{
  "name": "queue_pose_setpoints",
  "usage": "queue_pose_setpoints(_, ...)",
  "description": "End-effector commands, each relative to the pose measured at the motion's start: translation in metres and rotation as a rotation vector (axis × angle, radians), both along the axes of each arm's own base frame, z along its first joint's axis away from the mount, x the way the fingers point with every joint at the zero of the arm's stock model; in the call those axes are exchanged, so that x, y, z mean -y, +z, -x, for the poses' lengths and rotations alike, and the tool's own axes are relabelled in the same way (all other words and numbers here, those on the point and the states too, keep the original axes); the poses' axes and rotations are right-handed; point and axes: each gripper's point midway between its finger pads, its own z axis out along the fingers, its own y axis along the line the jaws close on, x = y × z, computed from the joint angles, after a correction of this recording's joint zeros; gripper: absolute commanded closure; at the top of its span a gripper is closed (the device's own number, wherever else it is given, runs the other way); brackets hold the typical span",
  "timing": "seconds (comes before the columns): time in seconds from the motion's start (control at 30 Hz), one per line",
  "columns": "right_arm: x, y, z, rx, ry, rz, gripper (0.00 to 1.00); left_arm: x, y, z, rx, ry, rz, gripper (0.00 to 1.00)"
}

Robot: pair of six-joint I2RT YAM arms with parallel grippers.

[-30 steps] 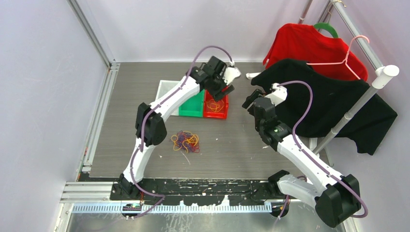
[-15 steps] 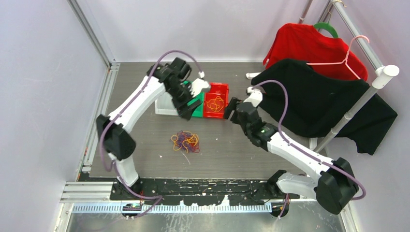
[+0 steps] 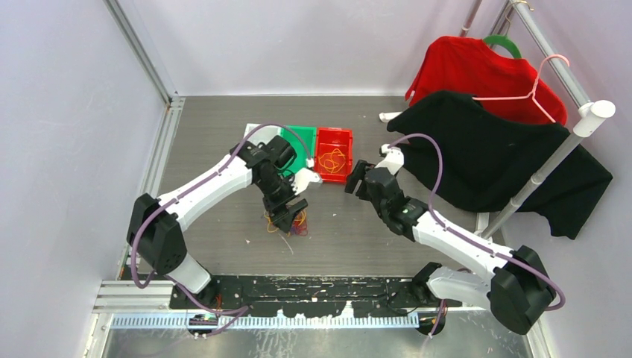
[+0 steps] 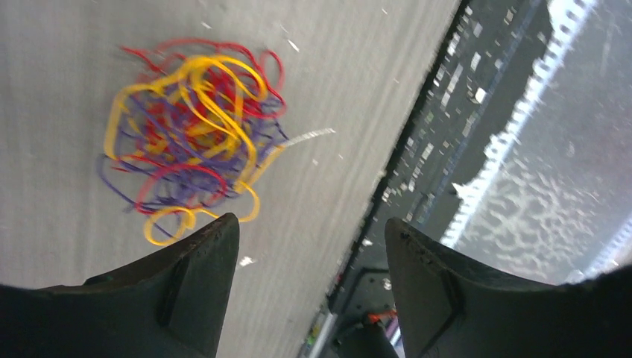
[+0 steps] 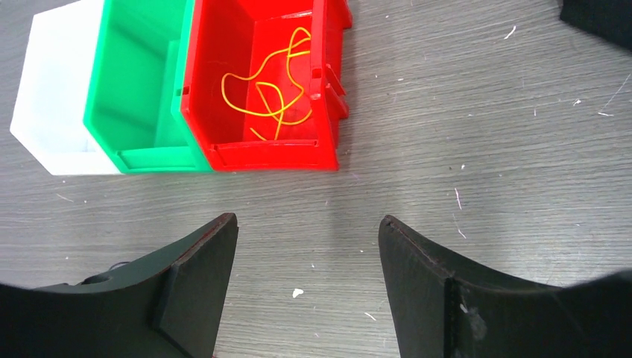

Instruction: Untangle the cables

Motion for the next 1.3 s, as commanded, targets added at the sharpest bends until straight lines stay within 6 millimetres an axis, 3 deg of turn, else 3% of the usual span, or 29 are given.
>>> queue_pose_setpoints(0.0,0.006,0.027,-0.004,0.095,-0.031,-0.062,0.25,0.034,0.002,-0.048,0.164,0.076,0.095,0.29)
queue_pose_setpoints(0.13,0.012,0.029,-0.002,0.109,-0.041,-0.067,0.26,0.047,-0.010,-0.053,0.181,0.032,0.096,0.30)
queue_pose_setpoints(0.33,0.020,0.033,-0.003,0.122,-0.053,-0.076,0.28,0.051,-0.031,-0.044,0.096,0.012,0.067,0.41)
queue_pose_setpoints(0.4,0.022,0.034,-0.003,0.124,-0.056,-0.076,0.29,0.050,-0.033,-0.045,0.102,0.018,0.058,0.49)
queue_pose_setpoints(0.47,0.022,0.034,-0.003,0.127,-0.055,-0.081,0.31,0.048,-0.030,-0.049,0.129,0.025,0.050,0.64)
queue_pose_setpoints(0.57,0.019,0.036,-0.003,0.138,-0.037,-0.095,0.31,0.047,-0.008,-0.053,0.170,0.039,0.065,0.84)
queue_pose_setpoints(0.77,-0.014,0.057,0.001,0.226,0.129,-0.206,0.11,0.039,0.062,-0.046,0.238,0.100,0.120,0.97)
queue_pose_setpoints(0.9,-0.046,0.077,0.018,0.332,0.302,-0.281,0.02,0.030,0.094,-0.039,0.260,0.169,0.137,1.00)
queue_pose_setpoints(1.03,-0.079,0.096,0.041,0.414,0.467,-0.309,0.00,0.023,0.121,-0.030,0.269,0.213,0.159,1.00)
queue_pose_setpoints(1.13,-0.104,0.107,0.059,0.464,0.561,-0.307,0.00,0.020,0.135,-0.025,0.274,0.216,0.171,1.00)
queue_pose_setpoints(1.27,-0.127,0.116,0.068,0.495,0.610,-0.300,0.00,0.019,0.144,-0.017,0.251,0.194,0.184,1.00)
